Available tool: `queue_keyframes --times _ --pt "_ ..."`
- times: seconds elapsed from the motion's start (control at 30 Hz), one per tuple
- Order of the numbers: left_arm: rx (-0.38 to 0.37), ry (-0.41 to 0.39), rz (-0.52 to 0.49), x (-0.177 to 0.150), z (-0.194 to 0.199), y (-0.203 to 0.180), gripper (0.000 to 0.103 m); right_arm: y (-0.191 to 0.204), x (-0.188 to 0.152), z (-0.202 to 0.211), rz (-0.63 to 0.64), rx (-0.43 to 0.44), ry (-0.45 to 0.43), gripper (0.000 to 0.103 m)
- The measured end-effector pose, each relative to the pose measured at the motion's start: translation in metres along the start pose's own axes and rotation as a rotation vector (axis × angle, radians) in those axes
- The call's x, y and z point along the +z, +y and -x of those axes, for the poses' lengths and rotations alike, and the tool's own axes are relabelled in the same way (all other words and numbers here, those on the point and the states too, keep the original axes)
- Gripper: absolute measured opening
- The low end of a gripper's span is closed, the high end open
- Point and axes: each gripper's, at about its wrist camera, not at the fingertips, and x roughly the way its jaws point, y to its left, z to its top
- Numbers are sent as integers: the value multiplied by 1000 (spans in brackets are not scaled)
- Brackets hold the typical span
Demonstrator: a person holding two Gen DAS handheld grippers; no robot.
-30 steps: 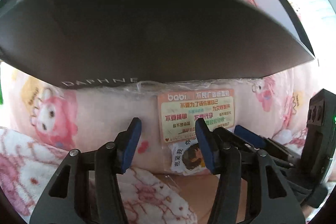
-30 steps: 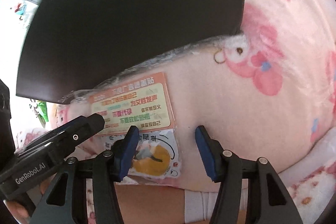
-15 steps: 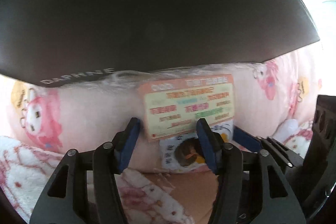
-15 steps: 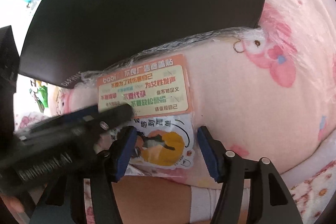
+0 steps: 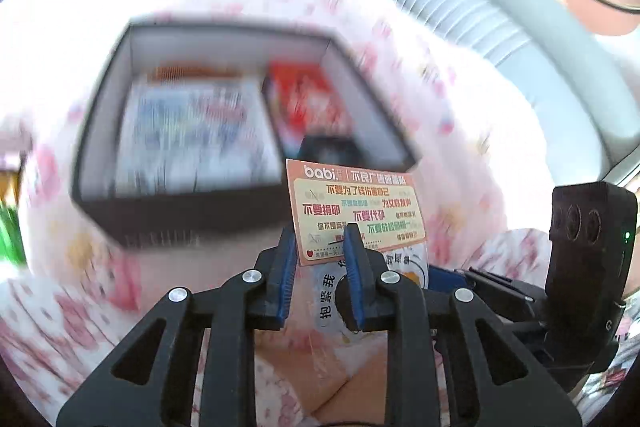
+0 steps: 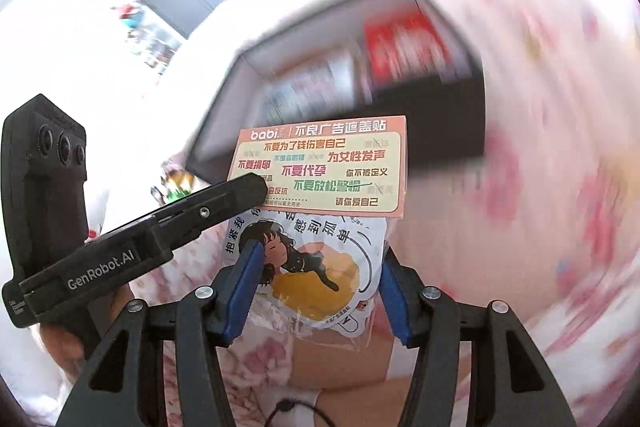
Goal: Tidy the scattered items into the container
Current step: 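Carry the card over the shoebox and lower it inside with the right gripper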
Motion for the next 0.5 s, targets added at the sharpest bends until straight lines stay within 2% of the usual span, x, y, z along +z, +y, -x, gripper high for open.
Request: queue_keyframes --times 0.03,0.07,0.13,0.17,0.27,0.3,0.37,0.5 --pt "-5 -22 4 10 13 5 22 0 10 12 32 0 -29 53" --pt "-13 -44 5 19 18 6 22 -7 35 14 50 5 -48 53" --pt "-8 -67 12 45 20 13 22 -5 65 21 70 11 -69 53" --pt "2 -62 19 53 30 18 22 7 85 -1 73 18 -65 53" --pt "6 -42 53 74 20 31 23 12 103 5 112 -7 -36 53" --pt "11 -31 67 83 11 37 22 11 97 0 125 -33 -39 53" --pt "14 -16 88 92 -11 49 22 -8 132 -52 187 -95 -2 50" --pt "-54 61 175 105 -55 72 22 -29 152 -78 190 -135 32 50"
